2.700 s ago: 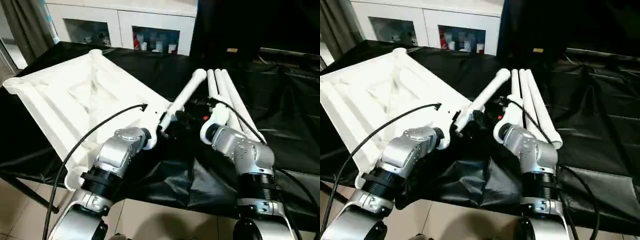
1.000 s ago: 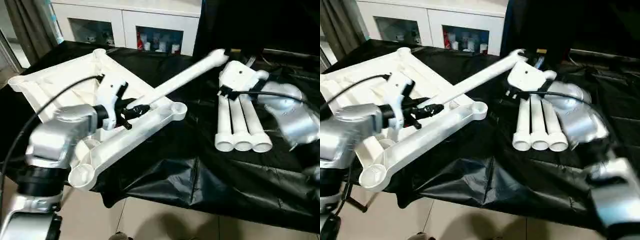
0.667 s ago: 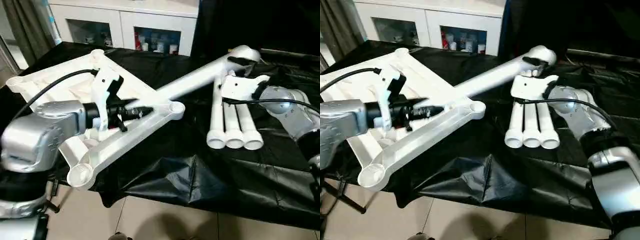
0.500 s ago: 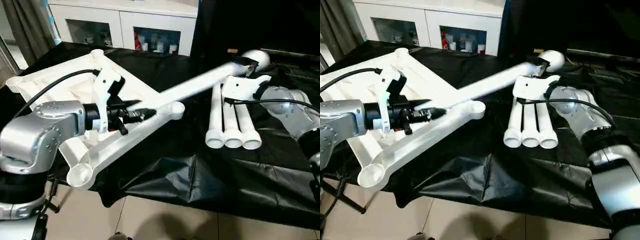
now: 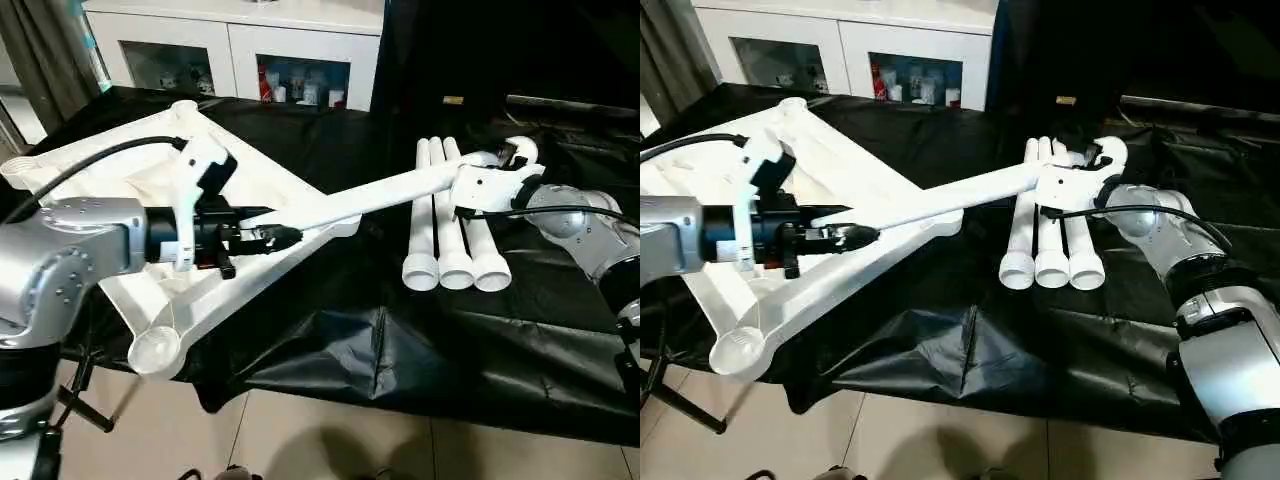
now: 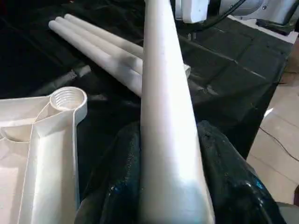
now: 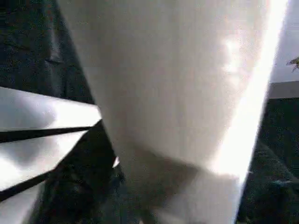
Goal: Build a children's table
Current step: Move to table
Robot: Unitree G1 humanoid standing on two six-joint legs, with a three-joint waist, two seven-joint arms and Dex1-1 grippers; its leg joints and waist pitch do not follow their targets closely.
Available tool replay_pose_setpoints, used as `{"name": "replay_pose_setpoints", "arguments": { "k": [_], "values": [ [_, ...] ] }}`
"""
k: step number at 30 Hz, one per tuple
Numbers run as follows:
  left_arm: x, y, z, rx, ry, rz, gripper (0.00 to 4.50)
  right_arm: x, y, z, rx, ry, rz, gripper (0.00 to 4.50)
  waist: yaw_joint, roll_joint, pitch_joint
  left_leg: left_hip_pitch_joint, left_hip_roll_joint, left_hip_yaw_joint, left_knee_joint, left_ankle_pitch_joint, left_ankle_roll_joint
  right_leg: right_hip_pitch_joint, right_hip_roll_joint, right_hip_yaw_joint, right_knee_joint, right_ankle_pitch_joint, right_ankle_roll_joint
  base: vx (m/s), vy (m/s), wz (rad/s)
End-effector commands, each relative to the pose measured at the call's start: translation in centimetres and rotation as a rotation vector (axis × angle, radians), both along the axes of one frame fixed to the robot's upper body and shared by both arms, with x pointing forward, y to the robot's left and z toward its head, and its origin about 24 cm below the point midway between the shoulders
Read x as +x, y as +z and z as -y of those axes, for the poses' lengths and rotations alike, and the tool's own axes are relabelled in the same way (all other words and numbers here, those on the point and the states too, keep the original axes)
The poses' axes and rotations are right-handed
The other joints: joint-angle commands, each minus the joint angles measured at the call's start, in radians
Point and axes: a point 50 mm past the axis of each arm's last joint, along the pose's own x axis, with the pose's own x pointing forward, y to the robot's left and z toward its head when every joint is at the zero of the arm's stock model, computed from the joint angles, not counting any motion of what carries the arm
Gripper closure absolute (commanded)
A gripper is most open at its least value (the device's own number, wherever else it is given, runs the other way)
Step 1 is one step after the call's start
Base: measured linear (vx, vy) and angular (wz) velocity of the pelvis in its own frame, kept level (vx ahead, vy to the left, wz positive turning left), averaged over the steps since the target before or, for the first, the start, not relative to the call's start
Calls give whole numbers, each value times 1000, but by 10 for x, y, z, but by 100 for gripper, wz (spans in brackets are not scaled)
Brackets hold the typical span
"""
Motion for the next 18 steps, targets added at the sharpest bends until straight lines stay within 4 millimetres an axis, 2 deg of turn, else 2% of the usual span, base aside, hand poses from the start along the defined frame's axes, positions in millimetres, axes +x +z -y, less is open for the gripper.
{"name": "replay_pose_setpoints", "arguments": {
  "k": [1,2,5,7,10,11,12,13,15,16,17,18],
  "values": [
    [-1,16,-1,-26,-27,75,311,-4,-10,2,29,0,-48,150,-2,4,-77,10,2,2,-61,-254,0,57,-49,42,-79,-274,-168,0,0,0],
    [-2,16,-2,-25,-31,77,311,-4,-12,1,39,2,-54,169,-2,4,-77,9,1,2,-61,-250,1,57,-48,42,-79,-269,-170,0,0,0],
    [1,17,-5,-27,-27,92,311,-8,-17,4,79,5,-80,186,-2,-1,-78,6,1,3,-60,-234,8,60,-49,43,-78,-258,-173,0,0,0],
    [1,18,-6,-27,-27,99,311,-10,-20,5,87,6,-89,209,-3,1,-79,7,2,3,-60,-226,5,59,-49,43,-76,-250,-176,0,0,0],
    [4,19,-7,-34,-3,115,311,-12,-24,6,104,6,-108,230,-3,-3,-79,5,1,4,-59,-220,9,61,-49,44,-77,-248,-178,0,0,0],
    [9,19,-9,-37,46,137,276,-13,-27,6,136,3,-122,236,-3,-11,-79,3,0,5,-58,-212,14,63,-49,44,-77,-253,-172,0,0,0],
    [14,20,-12,-32,91,157,255,-13,-27,6,164,-2,-126,240,-2,-9,-80,5,1,5,-58,-211,15,62,-50,45,-78,-254,-171,0,0,0],
    [16,20,-13,-29,112,166,241,-13,-27,6,178,-5,-128,240,-3,-13,-80,3,2,6,-58,-207,16,62,-50,45,-77,-252,-171,0,0,0],
    [24,23,-17,-60,187,185,234,-13,-27,5,231,-16,-131,244,-4,-11,-80,2,1,6,-58,-205,20,63,-48,43,-78,-253,-165,0,0,0],
    [29,27,-19,-95,241,223,222,-13,-28,5,254,-23,-140,246,-3,-11,-81,6,2,5,-58,-208,19,62,-50,42,-79,-261,-165,0,0,0],
    [30,28,-19,-102,252,230,209,-13,-28,5,258,-25,-142,249,-3,-15,-82,5,3,5,-58,-206,19,63,-50,43,-79,-258,-166,0,0,0],
    [39,36,-25,-159,355,293,200,-13,-29,3,297,-32,-149,250,-1,-14,-81,5,2,5,-57,-205,18,63,-51,43,-79,-259,-167,0,0,0]
  ]
}}
